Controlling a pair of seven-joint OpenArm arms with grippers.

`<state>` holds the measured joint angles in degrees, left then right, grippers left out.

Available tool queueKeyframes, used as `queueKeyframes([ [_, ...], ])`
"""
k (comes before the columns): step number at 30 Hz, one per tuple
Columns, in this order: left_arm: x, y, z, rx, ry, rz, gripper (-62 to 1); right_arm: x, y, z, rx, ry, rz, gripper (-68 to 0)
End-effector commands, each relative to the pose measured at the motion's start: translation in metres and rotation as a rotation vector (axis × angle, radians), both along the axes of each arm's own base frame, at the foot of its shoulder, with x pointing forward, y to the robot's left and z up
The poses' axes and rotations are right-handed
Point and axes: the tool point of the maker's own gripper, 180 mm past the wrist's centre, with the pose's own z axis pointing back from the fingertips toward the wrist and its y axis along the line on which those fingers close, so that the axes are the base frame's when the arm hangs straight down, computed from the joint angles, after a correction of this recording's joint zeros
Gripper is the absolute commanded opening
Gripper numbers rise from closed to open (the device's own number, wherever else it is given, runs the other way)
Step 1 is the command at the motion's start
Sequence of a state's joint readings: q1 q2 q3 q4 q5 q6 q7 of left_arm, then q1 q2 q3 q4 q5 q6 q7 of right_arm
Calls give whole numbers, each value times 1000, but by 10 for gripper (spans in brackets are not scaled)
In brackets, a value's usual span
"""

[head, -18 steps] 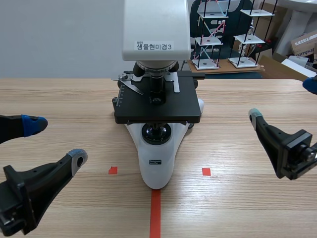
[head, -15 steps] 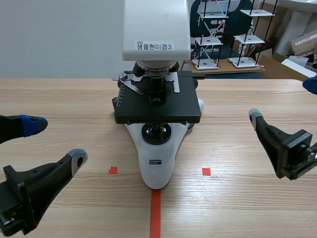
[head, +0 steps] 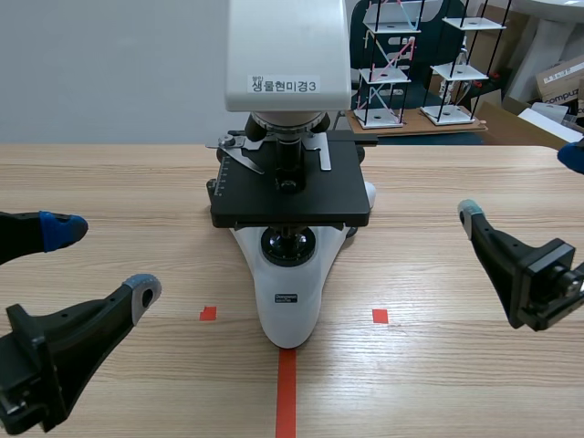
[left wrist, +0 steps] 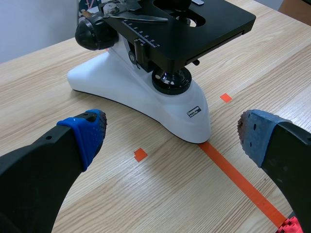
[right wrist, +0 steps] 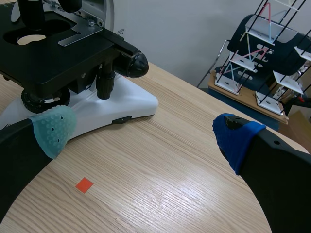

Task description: Point at the eyepiece

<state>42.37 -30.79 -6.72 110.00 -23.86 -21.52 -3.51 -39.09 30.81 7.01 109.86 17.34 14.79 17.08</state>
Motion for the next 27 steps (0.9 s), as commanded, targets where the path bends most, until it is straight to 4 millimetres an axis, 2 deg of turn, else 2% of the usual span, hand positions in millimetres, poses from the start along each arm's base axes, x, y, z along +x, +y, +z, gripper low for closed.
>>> queueKeyframes([
  [1, 0, -1, 6, -20, -16, 2, -39, 0, 2, 7, 14, -22, 7, -54],
  [4, 0, -1, 6, -20, -16, 2, -39, 0, 2, 7, 14, -22, 7, -65],
  [5, 0, -1, 6, -20, -16, 2, -39, 0, 2, 7, 14, -22, 7, -99],
  [7, 0, -1, 6, -20, -16, 2, -39, 0, 2, 7, 15, -23, 7, -251],
  [10, 0, -1, 6, -20, -16, 2, -39, 0, 2, 8, 17, -27, 9, -581],
  [11, 0, -1, 6, -20, -16, 2, -39, 0, 3, 8, 18, -29, 10, -663],
  [21, 0, -1, 6, -20, -16, 2, -39, -1, 13, 29, 40, -93, 42, -675],
  [24, 0, -1, 6, -20, -15, 2, -39, -1, 23, 44, 28, -114, 59, -675],
  [27, 0, -1, 6, -20, -16, 2, -39, -2, 32, 68, 10, -161, 76, -675],
])
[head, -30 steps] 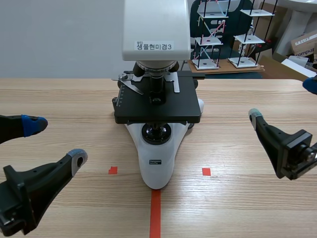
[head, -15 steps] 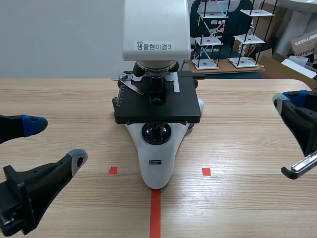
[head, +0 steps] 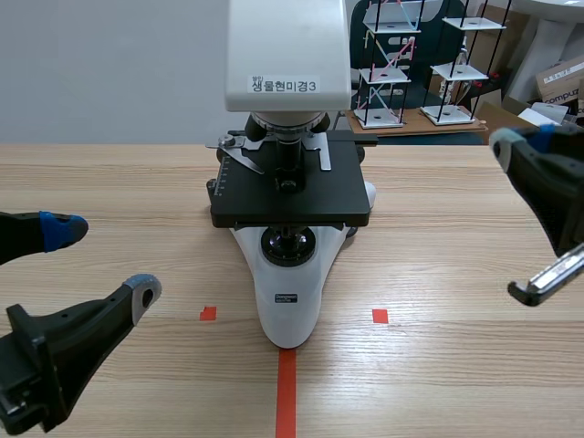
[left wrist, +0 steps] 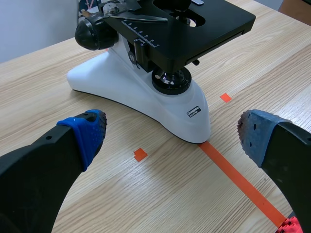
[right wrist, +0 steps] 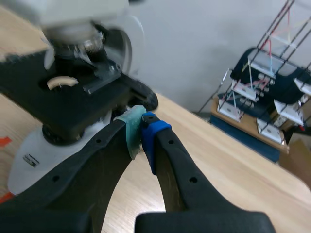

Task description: Point at the eyepiece

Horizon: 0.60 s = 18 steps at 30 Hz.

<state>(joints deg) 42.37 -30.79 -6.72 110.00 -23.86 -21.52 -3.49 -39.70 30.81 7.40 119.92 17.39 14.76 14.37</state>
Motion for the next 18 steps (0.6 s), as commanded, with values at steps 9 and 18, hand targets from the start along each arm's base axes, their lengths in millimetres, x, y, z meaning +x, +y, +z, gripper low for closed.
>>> queueKeyframes([
  [9, 0, -1, 6, -21, -16, 2, -39, 7, 15, 68, -34, -171, 14, -673],
  [18, 0, -1, 6, -21, -16, 2, -39, 30, 11, 105, -16, -236, 6, -673],
])
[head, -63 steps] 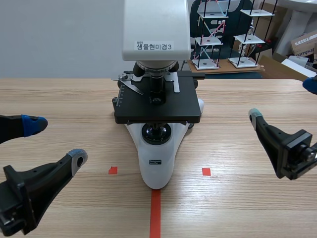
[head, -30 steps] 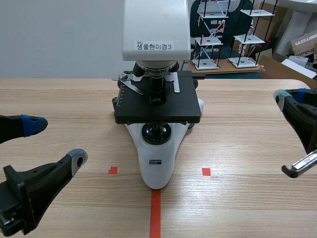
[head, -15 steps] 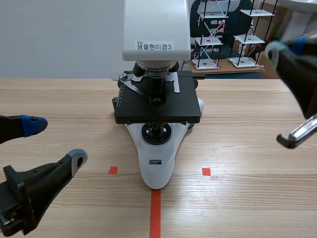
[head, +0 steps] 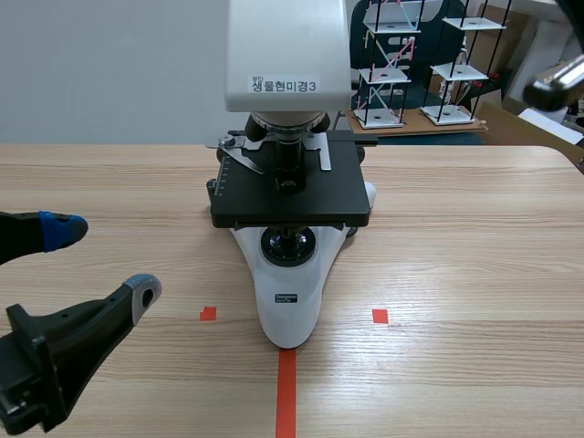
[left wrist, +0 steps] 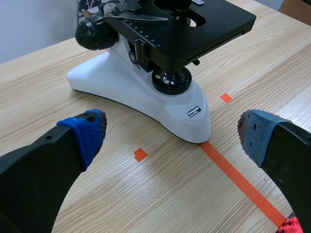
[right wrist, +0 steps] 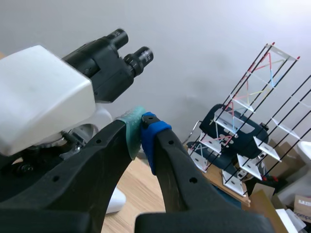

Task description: Point at the eyepiece

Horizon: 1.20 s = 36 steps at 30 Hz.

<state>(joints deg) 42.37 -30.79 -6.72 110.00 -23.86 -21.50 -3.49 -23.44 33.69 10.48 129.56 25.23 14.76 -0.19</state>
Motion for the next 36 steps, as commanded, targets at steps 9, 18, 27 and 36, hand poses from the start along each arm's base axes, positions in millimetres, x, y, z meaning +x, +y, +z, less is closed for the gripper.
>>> queueKeyframes([
  [9, 0, -1, 6, -21, -16, 2, -39, 37, 1, 11, 29, -28, 4, -673],
  [18, 0, -1, 6, -21, -16, 2, -39, 83, 3, 11, 37, -22, 16, -673],
  [27, 0, -1, 6, -21, -16, 2, -39, 121, 26, 10, 3, 12, 105, -673],
  [36, 0, -1, 6, -21, -15, 2, -39, 134, 28, 16, 17, 32, 148, -673],
])
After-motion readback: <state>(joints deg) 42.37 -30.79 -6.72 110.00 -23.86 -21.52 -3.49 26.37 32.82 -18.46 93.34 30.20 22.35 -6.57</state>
